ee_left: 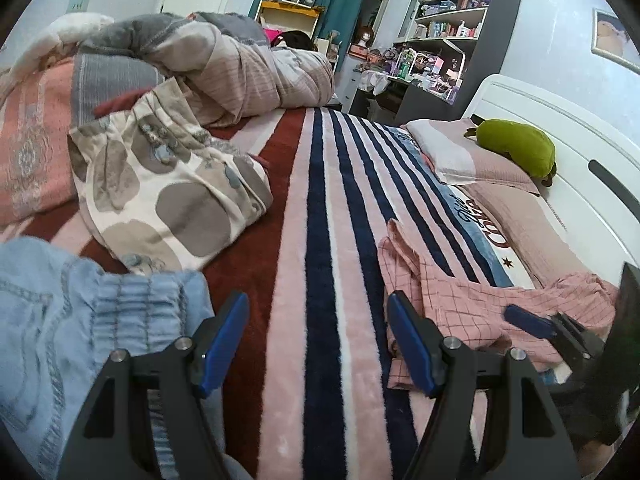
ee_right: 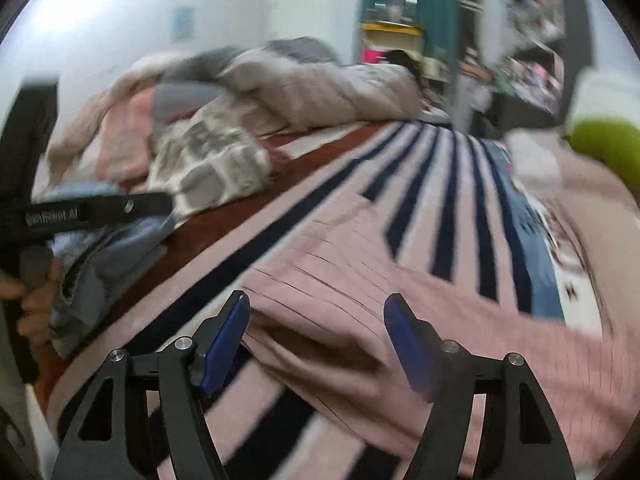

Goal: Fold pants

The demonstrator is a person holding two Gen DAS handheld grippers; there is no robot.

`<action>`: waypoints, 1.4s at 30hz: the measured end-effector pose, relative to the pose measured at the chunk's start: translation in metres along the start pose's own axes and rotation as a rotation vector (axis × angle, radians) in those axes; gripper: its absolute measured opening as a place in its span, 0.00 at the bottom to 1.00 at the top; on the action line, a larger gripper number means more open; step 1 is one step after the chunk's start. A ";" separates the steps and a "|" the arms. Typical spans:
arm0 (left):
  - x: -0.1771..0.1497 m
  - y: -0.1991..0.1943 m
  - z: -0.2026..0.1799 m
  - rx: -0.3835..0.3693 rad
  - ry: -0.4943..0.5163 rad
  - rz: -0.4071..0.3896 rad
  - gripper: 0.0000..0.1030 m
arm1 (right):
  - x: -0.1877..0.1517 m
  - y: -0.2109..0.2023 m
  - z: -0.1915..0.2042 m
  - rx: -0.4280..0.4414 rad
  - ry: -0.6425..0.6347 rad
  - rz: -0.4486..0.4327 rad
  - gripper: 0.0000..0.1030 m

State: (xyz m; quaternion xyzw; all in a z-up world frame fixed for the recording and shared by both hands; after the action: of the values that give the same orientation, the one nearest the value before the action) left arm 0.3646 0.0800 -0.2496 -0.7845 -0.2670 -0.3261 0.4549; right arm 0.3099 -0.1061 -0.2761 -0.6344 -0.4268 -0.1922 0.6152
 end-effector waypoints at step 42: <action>-0.032 0.058 -0.084 -0.074 0.140 0.172 0.68 | -0.097 -0.016 -0.155 -0.015 0.579 0.104 0.51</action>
State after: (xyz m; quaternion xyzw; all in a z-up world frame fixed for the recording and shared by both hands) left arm 0.3627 -0.0241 -0.2742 -0.7960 -0.1539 -0.3496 0.4696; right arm 0.2866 -0.2843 -0.3148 -0.5786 -0.1990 -0.3367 0.7157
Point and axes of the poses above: each gripper's, at about its wrist camera, not at the fingertips, and y roughly the way its jaws point, z to its left, x to its top, the point moved 9 cm from there along y, roughly the way its jaws point, and after that the axes turned 11 degrees about -x, right-handed, at the moved point
